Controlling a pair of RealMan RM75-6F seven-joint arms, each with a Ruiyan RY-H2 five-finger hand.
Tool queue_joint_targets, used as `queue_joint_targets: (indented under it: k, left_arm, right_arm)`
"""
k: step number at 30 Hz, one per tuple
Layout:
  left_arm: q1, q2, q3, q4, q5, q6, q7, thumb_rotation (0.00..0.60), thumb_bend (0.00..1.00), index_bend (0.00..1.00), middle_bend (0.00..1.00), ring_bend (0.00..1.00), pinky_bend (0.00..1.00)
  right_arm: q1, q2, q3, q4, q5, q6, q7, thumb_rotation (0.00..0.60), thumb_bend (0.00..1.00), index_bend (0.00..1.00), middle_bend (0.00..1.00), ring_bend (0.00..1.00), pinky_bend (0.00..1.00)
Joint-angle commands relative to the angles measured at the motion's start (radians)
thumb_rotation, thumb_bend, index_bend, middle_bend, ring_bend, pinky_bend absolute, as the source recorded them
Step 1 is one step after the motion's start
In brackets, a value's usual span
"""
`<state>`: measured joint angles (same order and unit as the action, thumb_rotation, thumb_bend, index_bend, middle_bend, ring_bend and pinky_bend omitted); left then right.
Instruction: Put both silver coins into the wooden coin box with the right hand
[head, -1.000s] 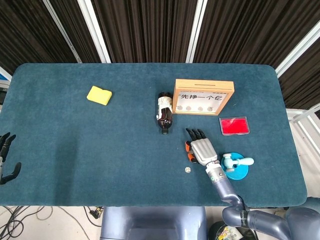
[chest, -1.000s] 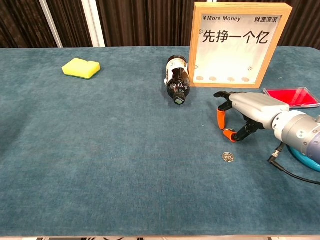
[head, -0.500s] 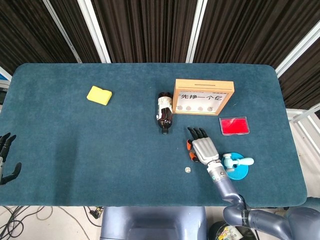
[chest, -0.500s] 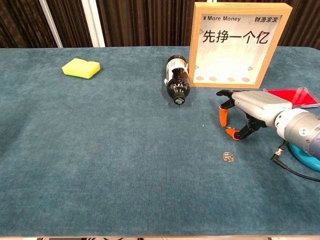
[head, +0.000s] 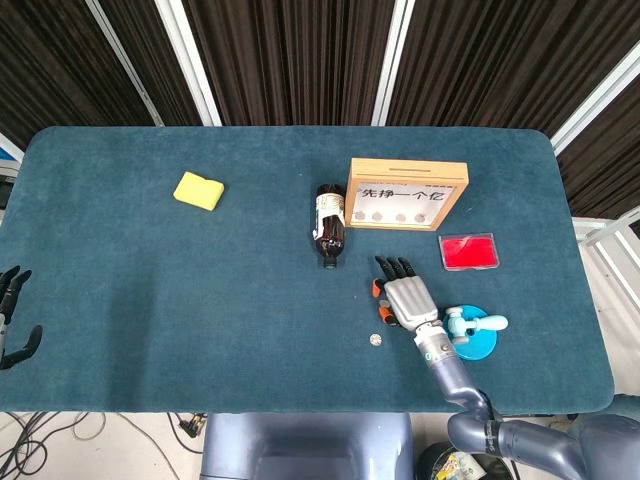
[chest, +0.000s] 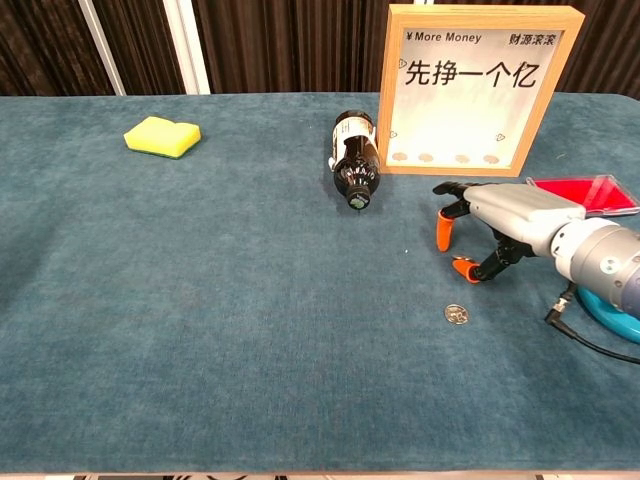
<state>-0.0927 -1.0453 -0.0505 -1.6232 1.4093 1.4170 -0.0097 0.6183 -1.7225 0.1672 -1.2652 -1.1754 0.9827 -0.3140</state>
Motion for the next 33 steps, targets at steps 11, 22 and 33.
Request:
queue_joint_targets:
  k: [11, 22, 33]
  left_arm:
    - [0.001, 0.002, 0.0, -0.004, -0.006, -0.003, -0.002, 0.6, 0.4, 0.04, 0.0, 0.0, 0.0]
    - [0.003, 0.005, -0.001, -0.009, -0.015, -0.007, -0.004, 0.6, 0.4, 0.05, 0.0, 0.0, 0.0]
    - [0.005, 0.008, -0.001, -0.018, -0.027, -0.013, -0.001, 0.6, 0.4, 0.05, 0.0, 0.0, 0.0]
  right_arm:
    - [-0.01, 0.008, 0.003, -0.004, 0.012, 0.016, -0.006, 0.6, 0.47, 0.45, 0.0, 0.0, 0.0]
    - [-0.022, 0.02, 0.002, -0.017, 0.02, 0.027, -0.004, 0.6, 0.47, 0.48, 0.0, 0.0, 0.0]
    - [-0.03, 0.023, 0.003, -0.027, 0.03, 0.033, -0.001, 0.6, 0.47, 0.51, 0.0, 0.0, 0.0]
